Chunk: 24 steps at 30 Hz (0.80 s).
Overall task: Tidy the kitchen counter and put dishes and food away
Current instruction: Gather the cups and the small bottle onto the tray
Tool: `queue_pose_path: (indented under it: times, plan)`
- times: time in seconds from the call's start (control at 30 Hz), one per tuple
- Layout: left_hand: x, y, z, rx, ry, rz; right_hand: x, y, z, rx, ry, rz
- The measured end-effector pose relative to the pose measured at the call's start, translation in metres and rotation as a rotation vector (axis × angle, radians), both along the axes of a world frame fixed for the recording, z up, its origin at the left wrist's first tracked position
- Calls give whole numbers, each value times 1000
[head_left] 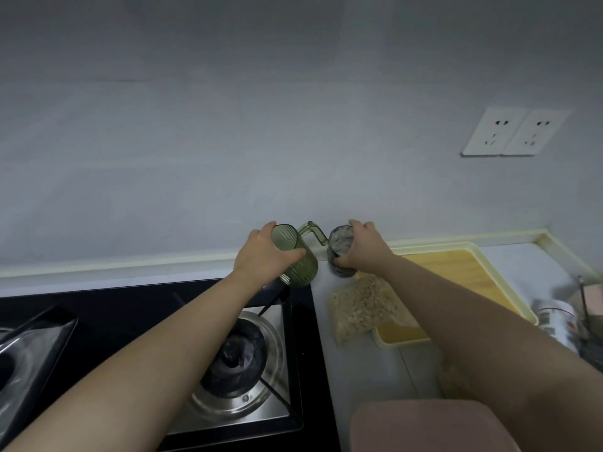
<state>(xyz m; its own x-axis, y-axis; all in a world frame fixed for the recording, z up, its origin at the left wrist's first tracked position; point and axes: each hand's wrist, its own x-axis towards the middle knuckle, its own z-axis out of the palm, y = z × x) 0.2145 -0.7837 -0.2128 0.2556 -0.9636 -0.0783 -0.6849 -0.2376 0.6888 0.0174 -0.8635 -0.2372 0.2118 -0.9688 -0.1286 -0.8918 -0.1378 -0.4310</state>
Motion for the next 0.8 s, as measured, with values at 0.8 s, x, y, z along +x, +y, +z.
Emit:
queue_pose_path:
  times: [0.8]
  plan:
    - [11,173,64,-104,-131,199,26,177,108,-172,-70,125]
